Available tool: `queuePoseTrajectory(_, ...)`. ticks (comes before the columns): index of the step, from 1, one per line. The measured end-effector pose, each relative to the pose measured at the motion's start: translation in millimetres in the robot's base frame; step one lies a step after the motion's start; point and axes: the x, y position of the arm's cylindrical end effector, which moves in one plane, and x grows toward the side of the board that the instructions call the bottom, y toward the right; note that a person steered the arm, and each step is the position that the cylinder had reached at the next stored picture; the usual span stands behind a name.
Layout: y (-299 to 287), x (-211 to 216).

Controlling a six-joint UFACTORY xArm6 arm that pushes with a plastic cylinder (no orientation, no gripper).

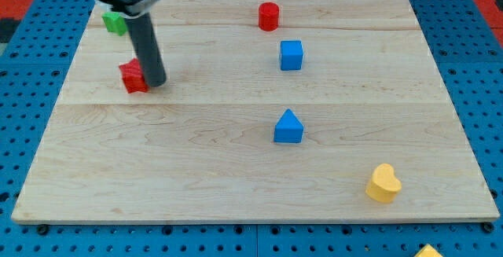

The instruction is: Move the red circle to the top of the red star

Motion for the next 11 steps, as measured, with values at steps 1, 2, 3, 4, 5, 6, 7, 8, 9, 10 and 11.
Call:
queuePoseTrajectory(1,-4.1,-24.6)
queuePoseTrajectory(2,-42.3,-3.8)
queuePoseTrajectory(3,-51.4,10.4)
queuePoseTrajectory(4,-6.0,-46.4)
queuePoseTrajectory(5,61.3,-95.7)
queuePoseTrajectory(6,118.1,-96.9)
queuePoseTrajectory(7,173.5,-101.5)
queuePoseTrajectory(8,223.5,-128.0)
queuePoseTrajectory(9,256.7,-170.6)
queuePoseTrajectory(10,239.4,-170.1)
queuePoseTrajectory(11,214.1,-141.7)
